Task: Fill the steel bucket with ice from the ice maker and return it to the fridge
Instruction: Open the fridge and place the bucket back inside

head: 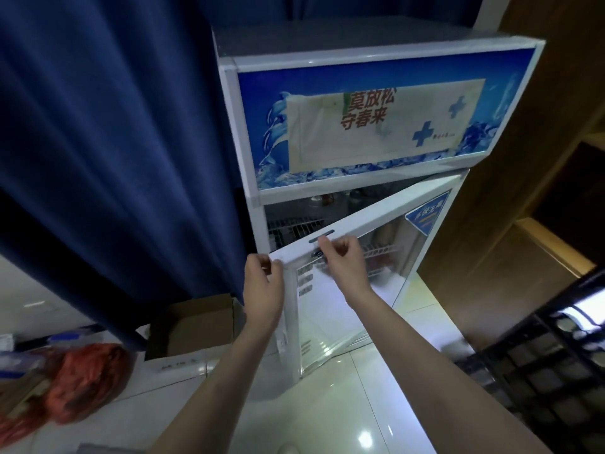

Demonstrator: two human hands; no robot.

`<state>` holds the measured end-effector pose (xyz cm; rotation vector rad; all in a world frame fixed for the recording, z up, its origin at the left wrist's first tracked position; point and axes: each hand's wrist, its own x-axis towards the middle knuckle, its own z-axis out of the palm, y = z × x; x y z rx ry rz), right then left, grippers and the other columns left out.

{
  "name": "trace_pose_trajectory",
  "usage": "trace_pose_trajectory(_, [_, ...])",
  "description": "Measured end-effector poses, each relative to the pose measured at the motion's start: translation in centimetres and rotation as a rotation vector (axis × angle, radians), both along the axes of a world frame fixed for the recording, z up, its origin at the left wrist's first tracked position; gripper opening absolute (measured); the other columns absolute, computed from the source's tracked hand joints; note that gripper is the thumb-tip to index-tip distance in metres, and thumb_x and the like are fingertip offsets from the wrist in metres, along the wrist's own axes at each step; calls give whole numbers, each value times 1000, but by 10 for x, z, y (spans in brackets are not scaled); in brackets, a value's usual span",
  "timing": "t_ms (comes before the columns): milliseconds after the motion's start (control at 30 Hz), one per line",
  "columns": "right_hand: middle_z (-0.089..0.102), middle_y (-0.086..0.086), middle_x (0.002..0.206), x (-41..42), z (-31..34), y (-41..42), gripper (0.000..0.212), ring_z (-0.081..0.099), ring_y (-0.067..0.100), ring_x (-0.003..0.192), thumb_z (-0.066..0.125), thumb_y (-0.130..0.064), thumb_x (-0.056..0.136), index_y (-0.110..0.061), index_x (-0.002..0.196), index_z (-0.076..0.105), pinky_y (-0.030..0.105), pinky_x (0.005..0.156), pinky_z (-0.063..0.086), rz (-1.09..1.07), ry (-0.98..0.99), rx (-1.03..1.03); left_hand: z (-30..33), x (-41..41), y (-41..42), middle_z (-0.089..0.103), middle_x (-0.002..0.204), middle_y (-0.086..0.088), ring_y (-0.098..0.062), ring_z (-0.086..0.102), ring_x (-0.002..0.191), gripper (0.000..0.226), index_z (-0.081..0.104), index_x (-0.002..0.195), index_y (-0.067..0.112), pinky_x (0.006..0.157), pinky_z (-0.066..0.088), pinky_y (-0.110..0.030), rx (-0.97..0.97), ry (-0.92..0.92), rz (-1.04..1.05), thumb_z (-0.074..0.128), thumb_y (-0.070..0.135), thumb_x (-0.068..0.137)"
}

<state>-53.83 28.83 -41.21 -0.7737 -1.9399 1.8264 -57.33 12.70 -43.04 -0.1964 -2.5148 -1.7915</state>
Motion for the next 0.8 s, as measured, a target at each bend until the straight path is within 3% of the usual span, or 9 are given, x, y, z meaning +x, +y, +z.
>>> trace_pose_trajectory(167, [66, 1, 100, 55, -7, 15, 37, 65, 17, 88, 77, -48, 90, -18, 101, 58, 31, 78, 53, 48, -7, -10, -1, 70, 13, 57, 98, -1, -11, 56, 86, 14, 48, 96, 21, 69, 42, -25, 18, 30, 48, 55, 32, 102])
trace_pose_trajectory(367, [69, 2, 101, 115, -9, 36, 35, 70, 27, 98, 78, -45, 89, -18, 101, 59, 53, 94, 58, 55, -45, -92, -5, 151, 33, 53, 91, -3, -5, 49, 76, 20, 45, 92, 18, 66, 41, -25, -10, 83, 61, 57, 32, 102])
trace_pose_trajectory(600, [68, 2, 107, 202, -3, 71, 26, 70, 22, 96, 73, -40, 96, -21, 105, 57, 42, 79, 62, 16, -56, -88, -5, 254, 73, 56, 94, 2, -14, 58, 88, 19, 46, 93, 28, 75, 48, -32, 27, 110, 22, 60, 40, 99])
trace_pose_trajectory(667, [69, 4, 109, 226, 0, 84, 27, 69, 20, 90, 72, -38, 96, -19, 109, 59, 45, 79, 62, -12, -65, -60, -4, 281, 85, 59, 94, 4, -12, 60, 89, 20, 49, 95, 29, 77, 52, -34, 42, 87, -20, 62, 44, 97])
trace_pose_trajectory(800, [68, 0, 110, 271, 4, 111, 26, 70, 19, 98, 70, -33, 99, -17, 118, 61, 39, 78, 64, -60, -70, -66, -1, 323, 106, 67, 91, 12, -3, 64, 87, 15, 60, 97, 30, 78, 55, -28, 18, 7, -98, 66, 44, 96])
